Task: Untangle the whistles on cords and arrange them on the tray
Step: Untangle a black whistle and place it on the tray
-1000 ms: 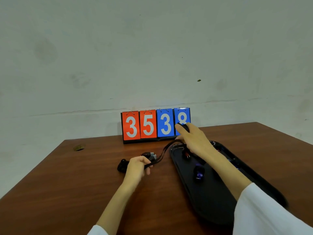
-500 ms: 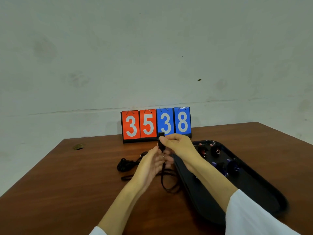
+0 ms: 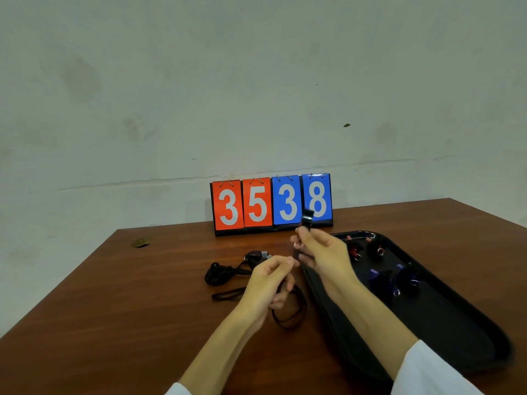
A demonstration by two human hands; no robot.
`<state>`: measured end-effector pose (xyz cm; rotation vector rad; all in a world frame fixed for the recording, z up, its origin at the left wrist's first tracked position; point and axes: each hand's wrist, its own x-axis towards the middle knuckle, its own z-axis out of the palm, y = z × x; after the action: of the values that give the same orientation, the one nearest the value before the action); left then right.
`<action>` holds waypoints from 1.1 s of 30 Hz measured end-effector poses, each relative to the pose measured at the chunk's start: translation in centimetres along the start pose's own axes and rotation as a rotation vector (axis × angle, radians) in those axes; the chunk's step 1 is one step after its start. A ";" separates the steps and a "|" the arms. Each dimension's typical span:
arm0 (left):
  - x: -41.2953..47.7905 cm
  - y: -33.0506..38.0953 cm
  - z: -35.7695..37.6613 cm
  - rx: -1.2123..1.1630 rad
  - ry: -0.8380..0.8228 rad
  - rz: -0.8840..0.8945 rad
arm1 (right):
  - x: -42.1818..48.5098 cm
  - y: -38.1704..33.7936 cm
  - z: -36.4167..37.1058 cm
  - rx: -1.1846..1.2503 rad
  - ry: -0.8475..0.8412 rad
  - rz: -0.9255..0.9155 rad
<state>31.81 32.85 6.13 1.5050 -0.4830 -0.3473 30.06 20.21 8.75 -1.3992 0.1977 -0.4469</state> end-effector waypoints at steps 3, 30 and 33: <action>0.1 -0.1 -0.6 0.070 -0.002 -0.015 | 1.2 -1.2 -1.2 -0.324 0.046 -0.150; 0.2 0.5 -2.7 -0.074 -0.163 -0.071 | 0.2 -0.7 -5.8 -0.560 -0.927 0.113; 0.3 0.1 -2.2 -0.171 -0.142 -0.109 | 0.2 -0.4 -5.3 -0.433 -0.891 0.123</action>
<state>33.17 34.60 6.25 1.3491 -0.4714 -0.5700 28.14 15.32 8.29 -1.8681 -0.3677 0.3658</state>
